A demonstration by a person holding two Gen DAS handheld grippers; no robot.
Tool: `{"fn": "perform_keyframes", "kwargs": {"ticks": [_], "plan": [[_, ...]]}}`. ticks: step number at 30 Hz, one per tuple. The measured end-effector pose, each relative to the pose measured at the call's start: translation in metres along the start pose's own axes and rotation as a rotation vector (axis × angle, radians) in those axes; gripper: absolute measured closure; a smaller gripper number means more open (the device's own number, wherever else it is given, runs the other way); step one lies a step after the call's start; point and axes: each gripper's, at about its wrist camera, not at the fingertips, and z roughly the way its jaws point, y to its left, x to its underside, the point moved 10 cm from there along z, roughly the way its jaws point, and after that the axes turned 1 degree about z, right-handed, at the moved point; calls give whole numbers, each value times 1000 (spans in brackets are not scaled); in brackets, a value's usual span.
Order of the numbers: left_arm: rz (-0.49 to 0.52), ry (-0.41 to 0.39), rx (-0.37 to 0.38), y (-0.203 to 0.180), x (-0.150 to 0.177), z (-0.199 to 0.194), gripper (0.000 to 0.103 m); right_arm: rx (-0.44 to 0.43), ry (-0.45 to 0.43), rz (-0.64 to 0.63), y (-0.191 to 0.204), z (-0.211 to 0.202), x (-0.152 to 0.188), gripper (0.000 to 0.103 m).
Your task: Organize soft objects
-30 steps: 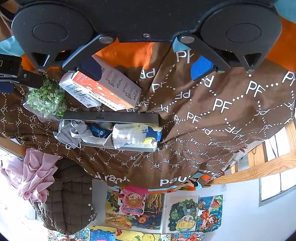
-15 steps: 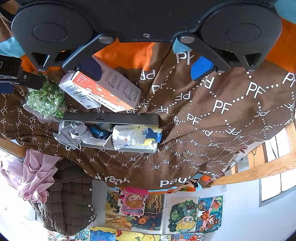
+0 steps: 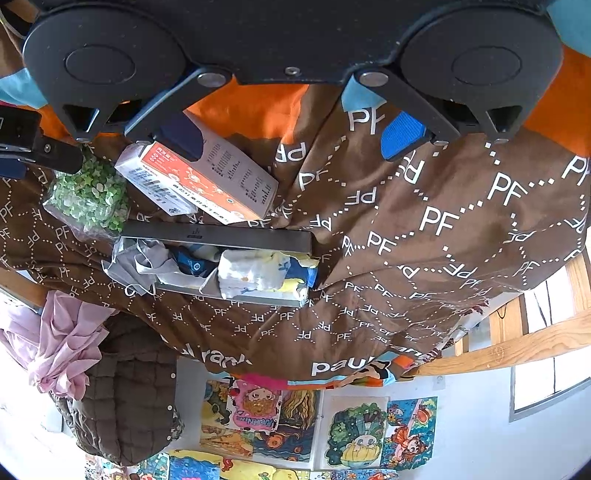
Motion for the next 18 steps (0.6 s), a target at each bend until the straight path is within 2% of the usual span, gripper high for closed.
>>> {"fn": "perform_keyframes", "kwargs": {"ticks": [18], "plan": [[5,-16,-2,0,-1,-3,1,0,2,0,1,0,1,0]]}}
